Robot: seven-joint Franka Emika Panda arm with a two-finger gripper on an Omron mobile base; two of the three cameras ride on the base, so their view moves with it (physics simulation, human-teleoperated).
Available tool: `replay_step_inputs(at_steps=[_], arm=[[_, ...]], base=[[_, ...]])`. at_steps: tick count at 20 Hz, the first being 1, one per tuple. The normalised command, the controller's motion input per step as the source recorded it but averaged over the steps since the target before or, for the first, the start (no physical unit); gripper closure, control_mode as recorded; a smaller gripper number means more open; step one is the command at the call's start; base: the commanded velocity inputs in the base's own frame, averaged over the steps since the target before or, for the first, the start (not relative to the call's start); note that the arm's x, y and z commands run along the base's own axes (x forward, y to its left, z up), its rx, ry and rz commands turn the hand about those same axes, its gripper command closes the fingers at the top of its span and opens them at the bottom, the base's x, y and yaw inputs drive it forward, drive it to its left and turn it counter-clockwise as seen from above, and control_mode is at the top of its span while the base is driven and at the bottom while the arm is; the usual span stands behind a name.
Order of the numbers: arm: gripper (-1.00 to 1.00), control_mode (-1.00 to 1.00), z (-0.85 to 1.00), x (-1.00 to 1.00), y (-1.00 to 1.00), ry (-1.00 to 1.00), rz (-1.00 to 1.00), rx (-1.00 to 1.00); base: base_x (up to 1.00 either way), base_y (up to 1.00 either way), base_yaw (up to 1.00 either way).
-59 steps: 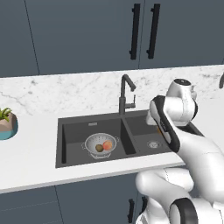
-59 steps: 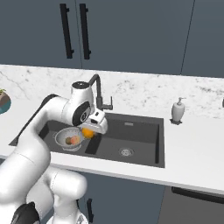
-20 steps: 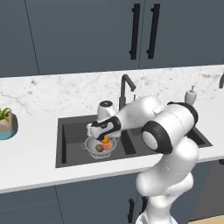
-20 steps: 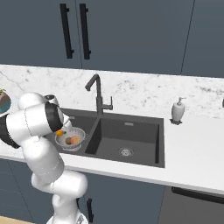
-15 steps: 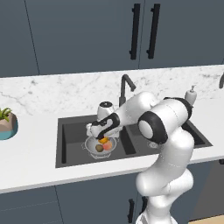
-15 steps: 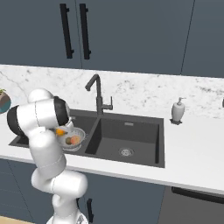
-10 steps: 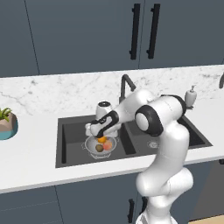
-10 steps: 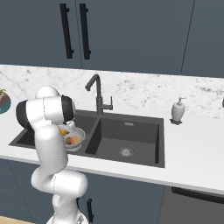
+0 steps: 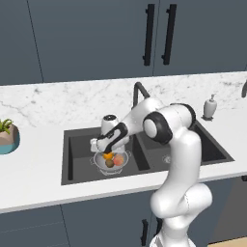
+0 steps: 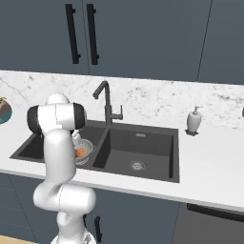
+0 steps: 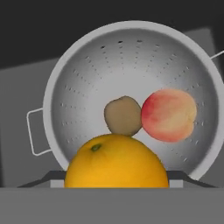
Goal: Put the colander in the sink, put the kiwi, peach, orange in the colander, and turn on the sink faucet and pour water over the colander.
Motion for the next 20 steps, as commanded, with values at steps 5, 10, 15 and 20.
replay_step_inputs(at_steps=[5,10,15,20], arm=[[1.00,-1.00,-0.32,0.29,0.07,0.04,0.00,0.00],[1.00,-1.00,-0.32,0.34,0.02,0.06,0.00,0.00],[1.00,-1.00,-0.31,0.24,0.05,0.02,0.00,0.00],[1.00,-1.00,-0.29,0.19,0.09,0.02,0.00,0.00]], base=[[0.00,0.00,0.00],[0.00,0.00,0.00],[0.00,0.00,0.00],[0.00,0.00,0.00]])
